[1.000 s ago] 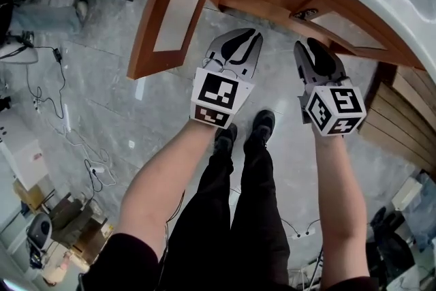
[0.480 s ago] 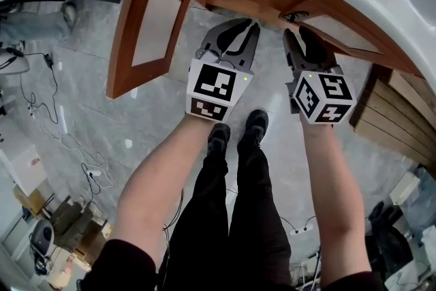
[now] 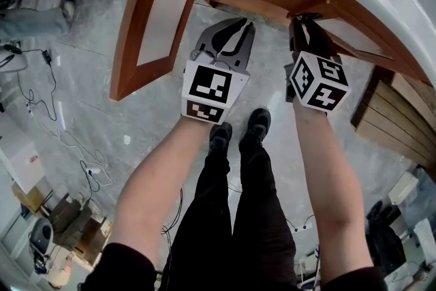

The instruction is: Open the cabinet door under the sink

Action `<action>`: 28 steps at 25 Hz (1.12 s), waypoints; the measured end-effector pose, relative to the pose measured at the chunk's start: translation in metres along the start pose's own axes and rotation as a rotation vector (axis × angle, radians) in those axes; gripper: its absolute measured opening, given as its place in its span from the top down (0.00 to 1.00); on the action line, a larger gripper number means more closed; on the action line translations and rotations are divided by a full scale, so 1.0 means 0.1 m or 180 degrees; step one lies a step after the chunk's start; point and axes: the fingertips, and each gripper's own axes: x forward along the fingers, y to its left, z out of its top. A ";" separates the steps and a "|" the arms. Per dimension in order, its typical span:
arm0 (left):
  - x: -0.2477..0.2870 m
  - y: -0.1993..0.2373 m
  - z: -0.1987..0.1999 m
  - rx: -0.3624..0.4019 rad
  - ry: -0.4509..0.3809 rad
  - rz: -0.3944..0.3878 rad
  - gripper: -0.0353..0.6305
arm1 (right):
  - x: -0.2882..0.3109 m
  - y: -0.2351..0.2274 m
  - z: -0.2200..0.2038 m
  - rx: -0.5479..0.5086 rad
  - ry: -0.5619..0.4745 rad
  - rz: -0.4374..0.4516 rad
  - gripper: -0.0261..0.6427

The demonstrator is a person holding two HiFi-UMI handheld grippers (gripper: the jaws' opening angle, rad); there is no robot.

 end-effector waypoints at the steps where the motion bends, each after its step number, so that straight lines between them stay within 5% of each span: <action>1: -0.02 0.01 -0.01 0.0002 -0.0002 0.0005 0.87 | 0.00 -0.01 0.00 0.0028 -0.0015 -0.0057 0.77; 8: -0.09 0.04 -0.12 0.0039 0.0039 -0.0027 0.87 | -0.03 -0.02 0.02 0.0023 -0.0019 -0.0220 0.79; 28: -0.04 -0.48 0.17 0.0515 -0.0151 -0.0616 0.85 | -0.45 0.16 -0.28 -0.0514 -0.0031 0.0141 0.83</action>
